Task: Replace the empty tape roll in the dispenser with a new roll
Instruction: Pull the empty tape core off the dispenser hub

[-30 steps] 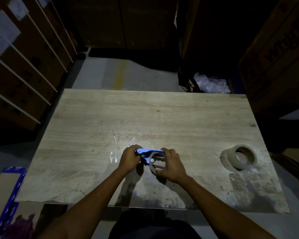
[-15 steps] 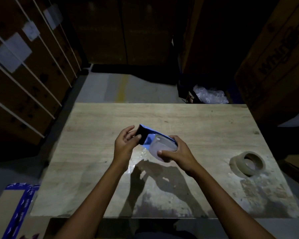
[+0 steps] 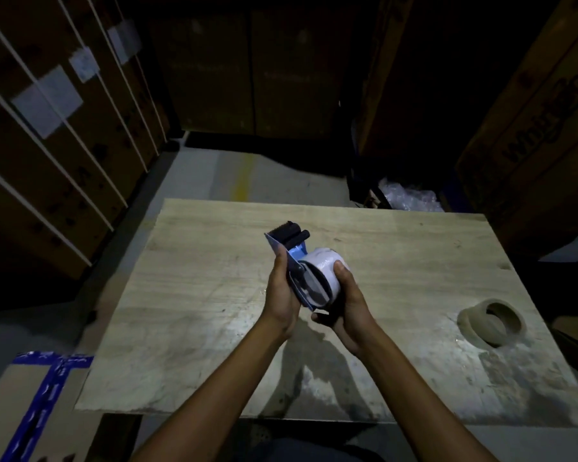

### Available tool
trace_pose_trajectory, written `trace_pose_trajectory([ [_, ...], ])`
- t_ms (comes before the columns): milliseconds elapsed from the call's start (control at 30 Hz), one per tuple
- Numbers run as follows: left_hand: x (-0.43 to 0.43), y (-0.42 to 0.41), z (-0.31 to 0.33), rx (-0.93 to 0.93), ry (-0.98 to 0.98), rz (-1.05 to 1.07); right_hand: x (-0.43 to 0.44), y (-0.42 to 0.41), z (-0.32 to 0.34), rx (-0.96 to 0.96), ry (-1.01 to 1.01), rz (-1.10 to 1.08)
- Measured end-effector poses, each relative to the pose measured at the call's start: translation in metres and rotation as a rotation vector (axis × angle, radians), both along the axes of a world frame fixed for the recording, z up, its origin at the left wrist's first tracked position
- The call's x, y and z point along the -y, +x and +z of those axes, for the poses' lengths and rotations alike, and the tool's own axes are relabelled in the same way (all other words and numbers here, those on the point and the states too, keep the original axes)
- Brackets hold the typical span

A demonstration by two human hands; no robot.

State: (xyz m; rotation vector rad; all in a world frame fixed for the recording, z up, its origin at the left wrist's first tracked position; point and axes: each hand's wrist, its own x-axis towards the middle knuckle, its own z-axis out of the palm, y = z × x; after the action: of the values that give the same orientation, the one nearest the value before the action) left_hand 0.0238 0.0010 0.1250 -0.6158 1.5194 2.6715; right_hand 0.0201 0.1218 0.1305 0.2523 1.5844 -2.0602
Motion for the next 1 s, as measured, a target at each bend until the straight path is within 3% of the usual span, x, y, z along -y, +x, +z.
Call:
trace_pose_trajectory([
  [233,-0.006,-0.003,0.007,-0.021,-0.291,0.139,0.005,0.004,0.008,-0.098,0.247,-0.056],
  [500,-0.007,-0.006,0.012,-0.034,-0.348,0.109,-0.001,-0.002,0.006,-0.240,0.103,-0.090],
  [667,0.001,-0.013,0.010,0.001,-0.374,0.022,-0.005,-0.003,0.002,-0.335,0.123,-0.111],
  [800,0.002,-0.015,0.013,0.029,-0.365,-0.048,-0.003,0.000,0.005,-0.519,0.334,-0.199],
  [1000,0.003,-0.014,0.022,0.083,-0.067,-0.169,0.004,0.001,0.010,-0.825,0.763,-0.162],
])
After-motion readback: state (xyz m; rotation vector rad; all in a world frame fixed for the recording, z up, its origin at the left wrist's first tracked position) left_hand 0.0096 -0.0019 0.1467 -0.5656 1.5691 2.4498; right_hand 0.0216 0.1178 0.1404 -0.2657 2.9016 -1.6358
